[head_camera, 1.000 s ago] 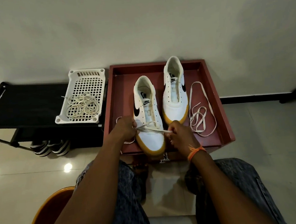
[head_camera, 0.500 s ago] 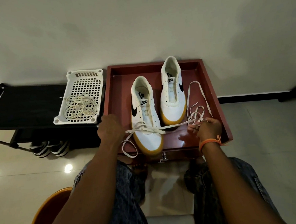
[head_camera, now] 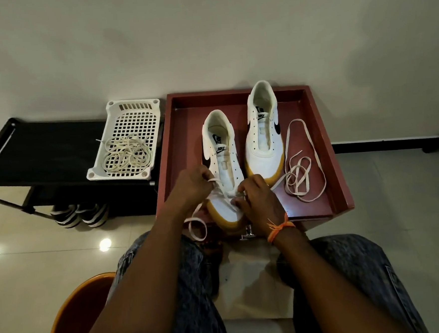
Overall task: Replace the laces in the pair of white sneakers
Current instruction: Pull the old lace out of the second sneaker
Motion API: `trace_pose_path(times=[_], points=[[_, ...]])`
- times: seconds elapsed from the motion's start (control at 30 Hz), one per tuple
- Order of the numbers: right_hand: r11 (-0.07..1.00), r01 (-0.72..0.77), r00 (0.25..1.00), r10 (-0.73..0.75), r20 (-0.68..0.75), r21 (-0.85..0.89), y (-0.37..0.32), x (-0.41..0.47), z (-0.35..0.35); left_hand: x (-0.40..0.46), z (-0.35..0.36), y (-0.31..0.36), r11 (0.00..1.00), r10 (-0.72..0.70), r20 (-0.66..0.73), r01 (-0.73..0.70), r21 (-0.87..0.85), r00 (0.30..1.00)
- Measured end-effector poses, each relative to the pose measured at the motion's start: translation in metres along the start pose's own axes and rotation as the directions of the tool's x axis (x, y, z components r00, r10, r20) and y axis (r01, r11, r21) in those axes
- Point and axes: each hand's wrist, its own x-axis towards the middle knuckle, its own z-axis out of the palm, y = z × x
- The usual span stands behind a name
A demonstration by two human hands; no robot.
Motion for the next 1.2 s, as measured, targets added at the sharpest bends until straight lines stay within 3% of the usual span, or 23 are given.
trace_pose_path(times=[0.1, 0.2, 0.27, 0.37, 0.5, 0.6, 0.7, 0.77, 0.83, 0.9, 0.97, 1.07, 1.13, 1.2], points=[[1.0, 0.001, 1.0, -0.001, -0.009, 0.009, 0.005, -0.001, 0.0, 0.001, -0.015, 0.004, 0.903, -0.12, -0.097, 0.069, -0.423, 0.988], [0.992, -0.067, 0.997, 0.069, -0.022, 0.106, 0.007, -0.001, -0.002, 0.007, -0.027, 0.003, 0.61, -0.356, -0.115, 0.137, -0.781, 0.927], [0.994, -0.05, 0.999, 0.052, -0.017, 0.099, 0.009, 0.0, -0.003, 0.011, -0.029, 0.0, 0.453, -0.447, -0.054, 0.174, -0.874, 0.893], [0.994, -0.051, 0.997, 0.044, 0.07, 0.094, 0.011, -0.001, -0.003, 0.013, -0.028, 0.002, 0.371, -0.48, 0.006, 0.209, -0.905, 0.877], [0.966, -0.124, 0.992, 0.123, 0.021, 0.225, 0.014, 0.005, -0.018, 0.013, -0.028, 0.008, 0.431, -0.502, -0.067, 0.183, -0.884, 0.862], [0.923, -0.195, 0.935, 0.277, -0.222, 0.331, 0.024, 0.013, -0.041, 0.013, -0.025, 0.01, 0.516, -0.478, -0.137, 0.151, -0.843, 0.868], [0.927, -0.223, 0.804, 0.35, -0.48, 0.302, 0.03, 0.017, -0.055, 0.012, -0.02, 0.014, 0.527, -0.422, -0.085, 0.168, -0.833, 0.903], [0.878, -0.262, 0.775, 0.439, -0.456, 0.4, 0.03, 0.021, -0.052, 0.013, -0.019, 0.017, 0.497, -0.412, -0.044, 0.184, -0.848, 0.91], [0.753, -0.257, 0.814, 0.507, -0.285, 0.606, 0.023, 0.024, -0.047, 0.014, -0.019, 0.019, 0.477, -0.392, -0.023, 0.182, -0.86, 0.92], [0.681, -0.255, 0.878, 0.461, -0.131, 0.686, 0.014, 0.025, -0.043, 0.015, -0.018, 0.02, 0.414, -0.365, -0.003, 0.159, -0.896, 0.931], [0.78, -0.231, 0.943, 0.328, -0.065, 0.581, 0.004, 0.023, -0.039, 0.016, -0.018, 0.022, 0.329, -0.385, -0.011, 0.126, -0.936, 0.923], [0.991, -0.072, 0.995, 0.078, -0.055, 0.109, -0.003, 0.017, -0.028, 0.019, -0.023, 0.023, 0.307, -0.447, -0.078, 0.071, -0.949, 0.891], [0.988, -0.014, 0.986, -0.012, -0.166, -0.154, -0.007, 0.016, -0.02, 0.017, -0.028, 0.025, 0.391, -0.403, -0.146, 0.025, -0.92, 0.903], [0.994, 0.011, 0.954, -0.044, -0.296, -0.113, -0.014, 0.021, -0.017, 0.011, -0.029, 0.032, 0.55, -0.24, -0.193, -0.03, -0.835, 0.952]])
